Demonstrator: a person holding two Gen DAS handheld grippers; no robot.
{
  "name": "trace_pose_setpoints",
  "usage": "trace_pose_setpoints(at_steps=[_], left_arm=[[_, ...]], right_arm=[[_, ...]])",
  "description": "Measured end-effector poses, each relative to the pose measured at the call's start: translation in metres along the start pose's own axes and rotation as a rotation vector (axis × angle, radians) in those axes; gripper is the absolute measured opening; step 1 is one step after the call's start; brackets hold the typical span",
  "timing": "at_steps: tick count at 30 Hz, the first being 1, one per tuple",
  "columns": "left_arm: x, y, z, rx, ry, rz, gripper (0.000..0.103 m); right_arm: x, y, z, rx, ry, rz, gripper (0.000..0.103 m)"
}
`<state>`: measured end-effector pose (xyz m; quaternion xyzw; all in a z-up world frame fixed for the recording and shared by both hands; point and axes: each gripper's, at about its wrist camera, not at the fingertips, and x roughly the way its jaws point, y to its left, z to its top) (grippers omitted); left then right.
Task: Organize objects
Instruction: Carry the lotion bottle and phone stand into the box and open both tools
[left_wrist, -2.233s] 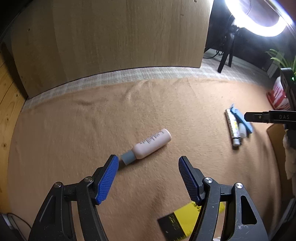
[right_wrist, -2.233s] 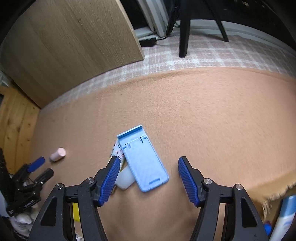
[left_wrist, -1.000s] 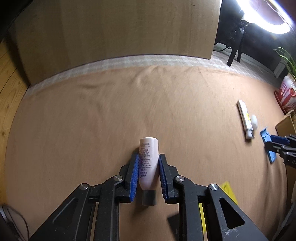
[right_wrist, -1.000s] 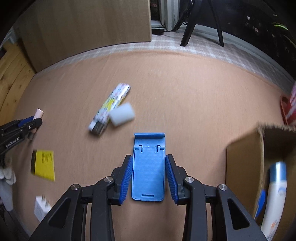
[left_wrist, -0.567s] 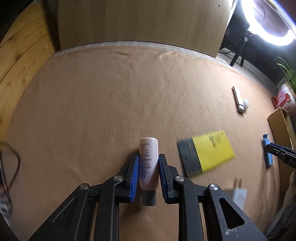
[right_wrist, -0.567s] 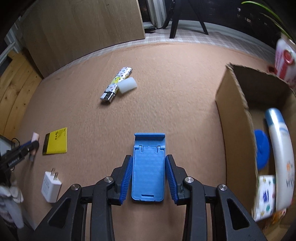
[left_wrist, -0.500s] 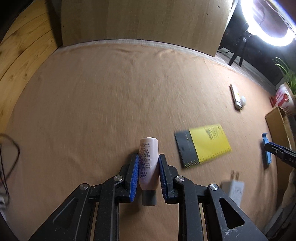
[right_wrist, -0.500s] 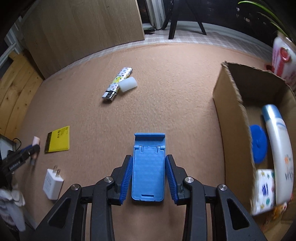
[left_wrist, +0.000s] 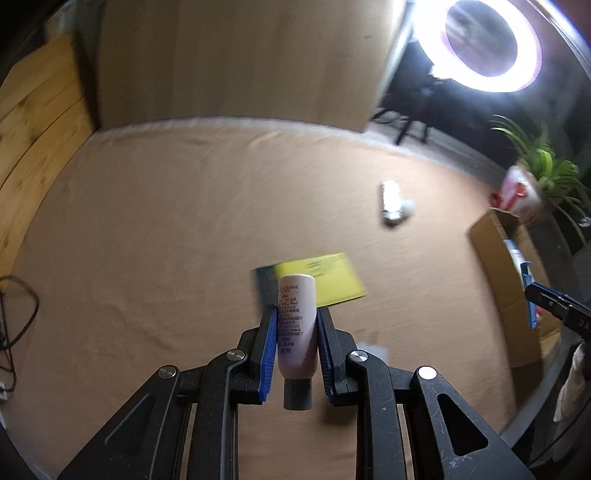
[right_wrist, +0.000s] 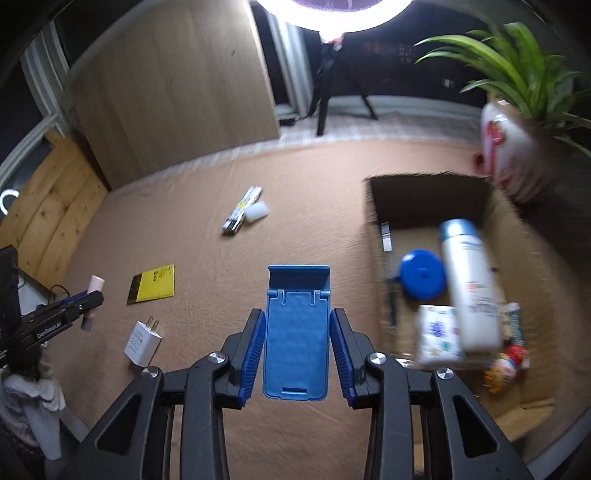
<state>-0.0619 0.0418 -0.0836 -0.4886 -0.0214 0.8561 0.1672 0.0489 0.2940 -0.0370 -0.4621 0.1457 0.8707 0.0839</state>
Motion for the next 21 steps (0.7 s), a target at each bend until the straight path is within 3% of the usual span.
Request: trace_pose_setpoints(at_steps=[9, 21], left_arm=[[0.003, -0.117, 0.025, 0.159, -0.026, -0.17, 0.022], [0.036, -0.27, 0.018, 0.332, 0.04, -0.36, 0.022]], right_arm=[[-0.055, -0.056, -0.016, 0.089, -0.072, -0.075, 0.033], [-0.061, -0.119, -0.032, 0.192, -0.059, -0.135, 0.033]])
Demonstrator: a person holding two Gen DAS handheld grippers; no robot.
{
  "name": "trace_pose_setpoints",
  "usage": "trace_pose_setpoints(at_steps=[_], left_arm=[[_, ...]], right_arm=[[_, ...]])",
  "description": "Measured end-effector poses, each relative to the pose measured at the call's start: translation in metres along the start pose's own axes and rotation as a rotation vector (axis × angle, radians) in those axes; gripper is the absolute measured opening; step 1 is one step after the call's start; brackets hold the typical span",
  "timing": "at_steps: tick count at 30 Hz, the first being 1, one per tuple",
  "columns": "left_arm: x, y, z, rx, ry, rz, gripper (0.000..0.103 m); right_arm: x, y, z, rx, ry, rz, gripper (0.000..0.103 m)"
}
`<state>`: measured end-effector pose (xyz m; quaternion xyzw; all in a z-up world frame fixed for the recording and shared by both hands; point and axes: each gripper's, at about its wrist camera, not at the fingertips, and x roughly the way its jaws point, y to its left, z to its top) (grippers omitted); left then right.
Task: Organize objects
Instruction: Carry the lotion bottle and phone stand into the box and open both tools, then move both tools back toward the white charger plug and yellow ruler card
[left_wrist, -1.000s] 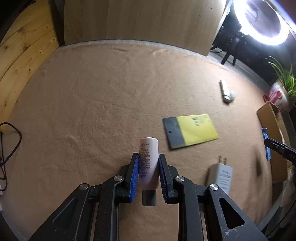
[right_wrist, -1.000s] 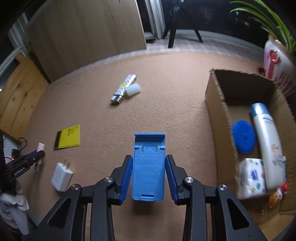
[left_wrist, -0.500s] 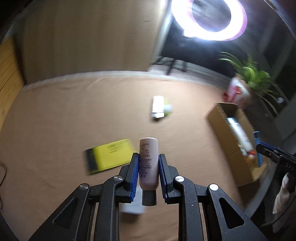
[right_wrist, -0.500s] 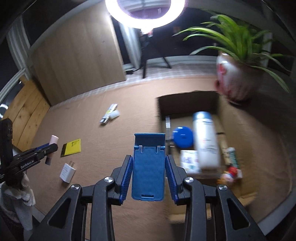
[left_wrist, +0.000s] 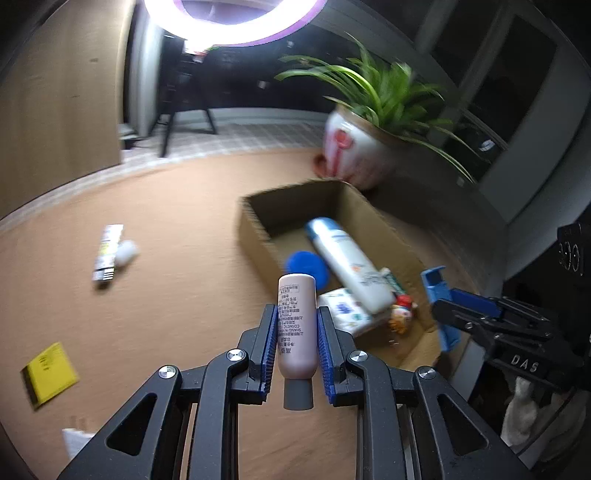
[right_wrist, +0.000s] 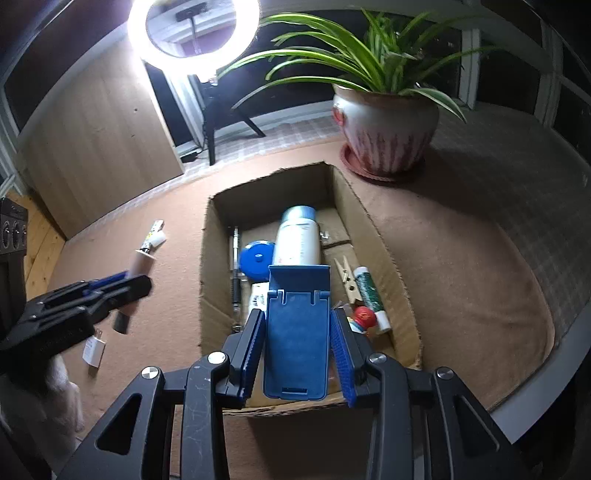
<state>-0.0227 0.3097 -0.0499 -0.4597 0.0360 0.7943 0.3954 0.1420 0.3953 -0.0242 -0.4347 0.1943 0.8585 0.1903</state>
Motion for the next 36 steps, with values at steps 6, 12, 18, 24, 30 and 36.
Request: trace_pose_setpoints(at_steps=[6, 12, 18, 24, 30, 36], left_arm=[[0.03, -0.031, 0.004, 0.041, 0.035, -0.03, 0.022], [0.037, -0.041, 0.009, 0.065, 0.037, -0.051, 0.023], [0.028, -0.038, 0.014, 0.07, -0.004, -0.032, 0.075], [0.018, -0.022, 0.013, 0.06, -0.002, -0.009, 0.075], [0.001, -0.005, 0.006, 0.051, -0.007, 0.016, 0.075], [-0.015, 0.022, -0.007, 0.023, 0.006, 0.046, 0.075]], right_arm=[[0.007, -0.012, 0.003, 0.014, 0.007, -0.003, 0.033], [0.007, -0.021, 0.005, 0.031, -0.007, -0.01, 0.04], [0.002, -0.028, 0.009, 0.072, -0.027, 0.004, 0.056], [0.001, -0.027, 0.011, 0.1, -0.027, 0.027, 0.056], [0.004, -0.011, 0.01, 0.089, -0.017, 0.051, 0.056], [0.008, 0.013, 0.009, 0.069, -0.01, 0.078, 0.056]])
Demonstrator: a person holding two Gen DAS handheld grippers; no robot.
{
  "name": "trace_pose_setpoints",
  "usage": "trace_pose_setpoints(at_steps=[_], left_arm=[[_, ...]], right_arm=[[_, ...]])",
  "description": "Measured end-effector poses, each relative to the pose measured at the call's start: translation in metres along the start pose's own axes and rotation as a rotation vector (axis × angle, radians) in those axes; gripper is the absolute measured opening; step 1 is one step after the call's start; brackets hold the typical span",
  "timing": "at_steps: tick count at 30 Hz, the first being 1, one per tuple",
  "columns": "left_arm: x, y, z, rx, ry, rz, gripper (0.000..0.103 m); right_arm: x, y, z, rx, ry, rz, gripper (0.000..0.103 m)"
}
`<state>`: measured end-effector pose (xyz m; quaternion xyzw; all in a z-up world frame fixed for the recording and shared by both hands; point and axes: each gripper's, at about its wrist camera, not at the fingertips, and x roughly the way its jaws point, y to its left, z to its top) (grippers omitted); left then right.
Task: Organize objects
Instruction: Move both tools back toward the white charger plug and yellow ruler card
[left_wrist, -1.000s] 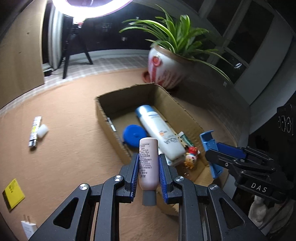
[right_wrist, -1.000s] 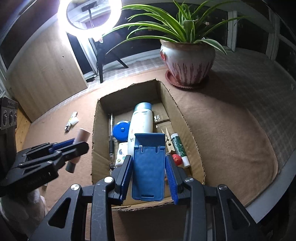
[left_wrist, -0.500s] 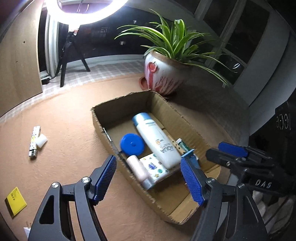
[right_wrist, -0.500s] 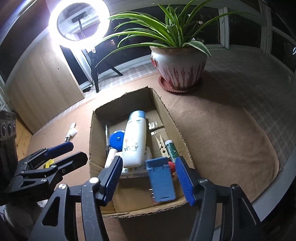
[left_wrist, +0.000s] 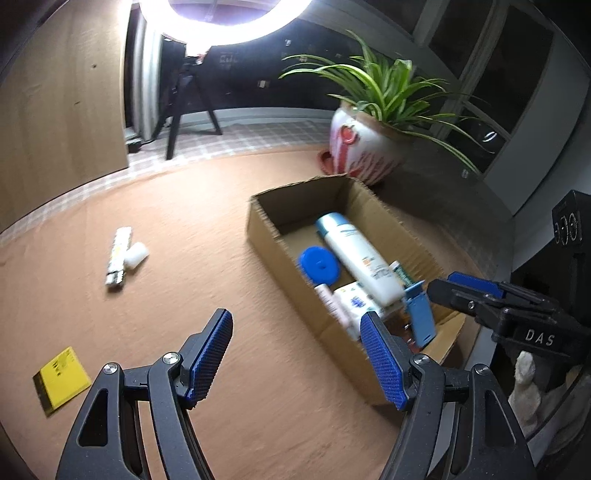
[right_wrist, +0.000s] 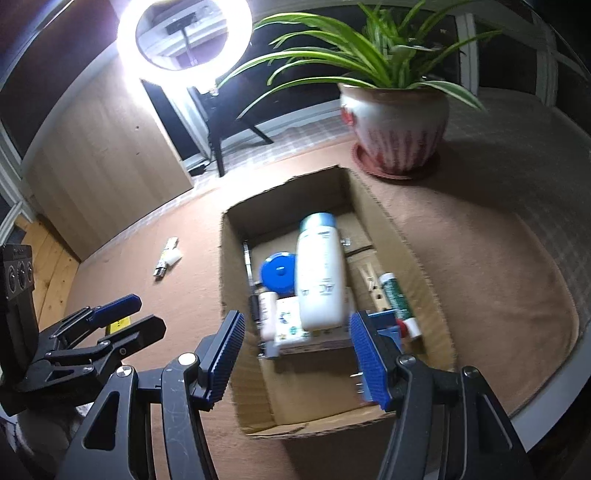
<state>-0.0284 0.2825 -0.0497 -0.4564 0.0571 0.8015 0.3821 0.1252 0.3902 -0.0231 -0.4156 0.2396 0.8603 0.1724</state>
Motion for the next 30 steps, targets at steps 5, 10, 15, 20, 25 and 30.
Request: trace_pose_setpoints(at_steps=[5, 10, 15, 20, 25, 30], left_arm=[[-0.019, 0.031, -0.015, -0.031, 0.007, 0.039, 0.075], [-0.041, 0.066, -0.032, -0.076, 0.005, 0.079, 0.075], [-0.06, 0.109, -0.058, -0.156, 0.015, 0.122, 0.075], [-0.069, 0.147, -0.093, -0.23, 0.049, 0.16, 0.075], [-0.073, 0.168, -0.125, -0.281, 0.07, 0.18, 0.075], [-0.069, 0.176, -0.14, -0.287, 0.081, 0.169, 0.075]], right_arm=[[0.006, 0.022, -0.004, -0.011, 0.022, 0.047, 0.056], [0.015, 0.049, -0.009, -0.035, 0.048, 0.098, 0.056], [0.031, 0.079, -0.016, -0.063, 0.103, 0.156, 0.056], [0.051, 0.107, -0.028, -0.074, 0.191, 0.235, 0.056], [0.073, 0.138, -0.04, -0.079, 0.277, 0.306, 0.056], [0.096, 0.173, -0.056, -0.088, 0.368, 0.38, 0.056]])
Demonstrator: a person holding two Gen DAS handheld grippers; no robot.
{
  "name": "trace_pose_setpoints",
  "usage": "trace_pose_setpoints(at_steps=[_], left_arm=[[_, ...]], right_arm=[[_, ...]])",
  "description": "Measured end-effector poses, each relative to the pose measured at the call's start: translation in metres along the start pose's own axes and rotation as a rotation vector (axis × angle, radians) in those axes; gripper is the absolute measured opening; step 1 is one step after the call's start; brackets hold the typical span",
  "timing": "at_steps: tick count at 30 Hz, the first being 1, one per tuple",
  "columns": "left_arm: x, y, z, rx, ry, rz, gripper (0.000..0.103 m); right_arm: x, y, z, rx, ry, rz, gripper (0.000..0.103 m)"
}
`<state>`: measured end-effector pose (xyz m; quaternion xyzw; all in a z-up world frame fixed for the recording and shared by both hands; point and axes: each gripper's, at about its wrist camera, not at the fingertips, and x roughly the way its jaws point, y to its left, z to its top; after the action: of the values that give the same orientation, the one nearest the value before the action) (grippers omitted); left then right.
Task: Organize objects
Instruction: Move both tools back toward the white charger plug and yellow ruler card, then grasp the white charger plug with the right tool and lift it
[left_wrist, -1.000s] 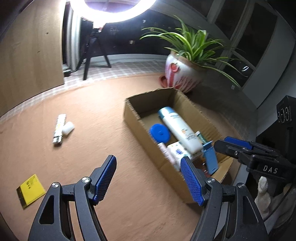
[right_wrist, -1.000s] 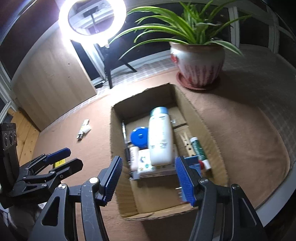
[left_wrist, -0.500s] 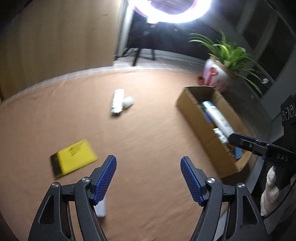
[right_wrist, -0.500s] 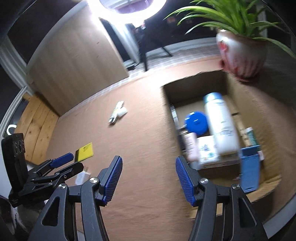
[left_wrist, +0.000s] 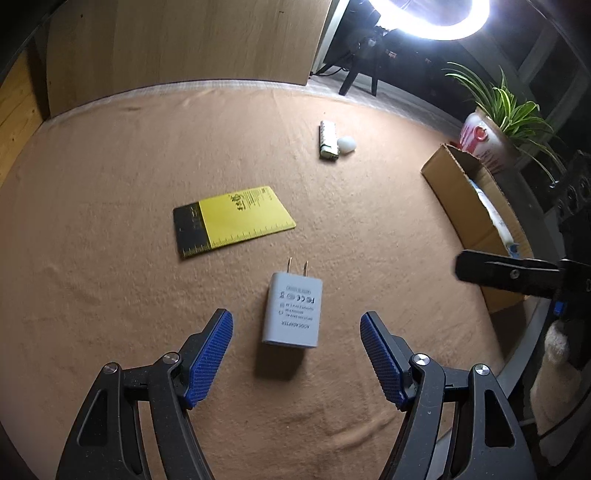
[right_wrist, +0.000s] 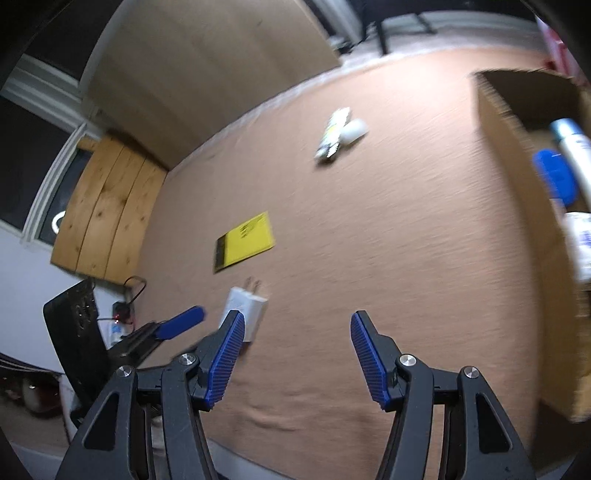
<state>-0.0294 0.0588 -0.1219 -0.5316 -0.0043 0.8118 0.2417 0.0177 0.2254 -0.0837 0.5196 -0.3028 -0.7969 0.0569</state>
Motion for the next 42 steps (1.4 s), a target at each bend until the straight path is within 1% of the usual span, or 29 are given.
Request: trace_pose_setpoints(at_steps=[2, 6, 13, 16, 17, 18, 20, 22, 26, 27, 29, 32, 35, 42], left_arm=[[0.004, 0.0, 0.0, 0.006, 0.006, -0.013, 0.074], [0.012, 0.0, -0.001, 0.019, 0.021, -0.024, 0.074], [0.023, 0.001, -0.001, 0.027, 0.039, -0.046, 0.074], [0.027, 0.004, 0.0, 0.015, 0.048, -0.064, 0.066], [0.029, 0.005, 0.0, 0.012, 0.054, -0.073, 0.06], [0.031, 0.005, 0.0, 0.009, 0.058, -0.078, 0.057], [0.031, 0.005, 0.001, 0.007, 0.054, -0.086, 0.056], [0.032, 0.006, 0.002, 0.0, 0.054, -0.099, 0.055], [0.033, 0.005, 0.003, 0.002, 0.052, -0.102, 0.046], [0.033, 0.004, 0.003, 0.0, 0.053, -0.106, 0.043], [0.033, 0.004, 0.004, -0.001, 0.05, -0.097, 0.041], [0.031, 0.005, 0.003, -0.011, 0.048, -0.096, 0.041], [0.027, 0.0, 0.005, -0.015, 0.04, -0.096, 0.041], [0.015, -0.032, 0.017, 0.044, 0.001, -0.093, 0.041]], right_arm=[[0.015, 0.01, 0.0, -0.003, 0.032, 0.021, 0.056], [0.036, 0.023, 0.002, -0.008, 0.074, 0.036, 0.056], [0.063, 0.033, 0.003, -0.012, 0.133, 0.034, 0.056], [0.07, 0.036, 0.003, -0.013, 0.143, 0.034, 0.052], [0.072, 0.037, 0.003, -0.017, 0.148, 0.034, 0.049], [0.074, 0.039, 0.003, -0.021, 0.154, 0.034, 0.045], [0.079, 0.04, 0.003, -0.026, 0.17, 0.033, 0.04], [0.084, 0.042, 0.002, -0.029, 0.18, 0.029, 0.038], [0.09, 0.046, 0.002, -0.041, 0.195, 0.027, 0.036], [0.09, 0.047, 0.002, -0.043, 0.196, 0.025, 0.035], [0.09, 0.047, 0.003, -0.048, 0.193, 0.015, 0.034], [0.087, 0.047, 0.004, -0.051, 0.185, 0.012, 0.031], [0.078, 0.046, 0.005, -0.062, 0.164, 0.002, 0.031], [0.044, 0.036, 0.009, -0.045, 0.09, -0.002, 0.031]])
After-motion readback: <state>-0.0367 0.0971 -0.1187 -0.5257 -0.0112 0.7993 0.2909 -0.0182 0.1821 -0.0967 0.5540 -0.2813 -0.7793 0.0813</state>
